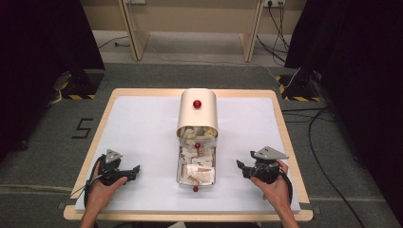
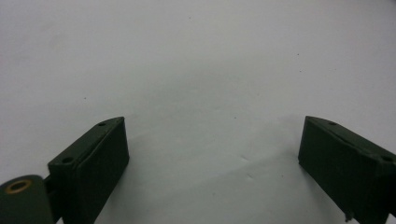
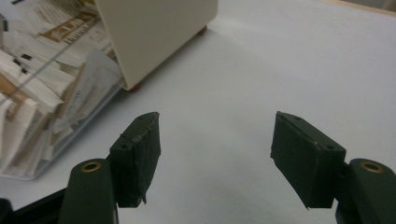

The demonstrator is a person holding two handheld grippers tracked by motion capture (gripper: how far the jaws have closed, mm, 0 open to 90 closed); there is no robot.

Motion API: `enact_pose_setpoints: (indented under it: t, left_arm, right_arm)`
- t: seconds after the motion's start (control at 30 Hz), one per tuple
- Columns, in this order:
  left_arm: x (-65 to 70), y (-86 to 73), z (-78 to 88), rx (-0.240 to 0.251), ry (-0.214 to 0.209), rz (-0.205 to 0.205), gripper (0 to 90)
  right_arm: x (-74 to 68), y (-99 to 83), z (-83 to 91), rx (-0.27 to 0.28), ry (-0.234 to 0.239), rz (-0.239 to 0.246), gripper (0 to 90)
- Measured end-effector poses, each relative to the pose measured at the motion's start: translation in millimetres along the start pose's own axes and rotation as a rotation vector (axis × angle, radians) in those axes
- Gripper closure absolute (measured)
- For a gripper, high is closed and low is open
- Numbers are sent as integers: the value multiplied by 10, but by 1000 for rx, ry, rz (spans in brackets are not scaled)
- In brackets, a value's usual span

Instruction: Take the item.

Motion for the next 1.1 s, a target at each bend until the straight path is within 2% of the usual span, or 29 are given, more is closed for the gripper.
enact_pose_setpoints:
  t: [0.37, 0.53, 0.57, 0.6, 0.8, 1.1]
  left_arm:
    - [0, 0, 0, 0, 1, 0, 78]
    - [0, 0, 0, 0, 1, 0, 78]
    - [1, 0, 0, 0, 1, 0, 78]
    - [1, 0, -1, 0, 1, 0, 77]
    - [1, 0, -1, 0, 1, 0, 78]
    - [1, 0, -1, 1, 1, 0, 78]
  right_arm:
    - [-182, 151, 68, 36, 39, 21, 352]
    - [-355, 227, 70, 44, 76, 49, 358]
    - [-355, 227, 70, 44, 76, 49, 358]
    - [-418, 252, 70, 49, 91, 59, 360]
    - [-559, 310, 80, 54, 118, 87, 363]
    - [-673, 329, 57, 51, 141, 105, 370]
Point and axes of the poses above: each handheld gripper's, and its own axes: z roughly backward along the jaws, y roughly out of its top, x roughly to its right, the point moved 5 cm from there along -z, roughly forward along the jaws, and after that the axes turned 2 degrees about z, right-handed, at the moved point
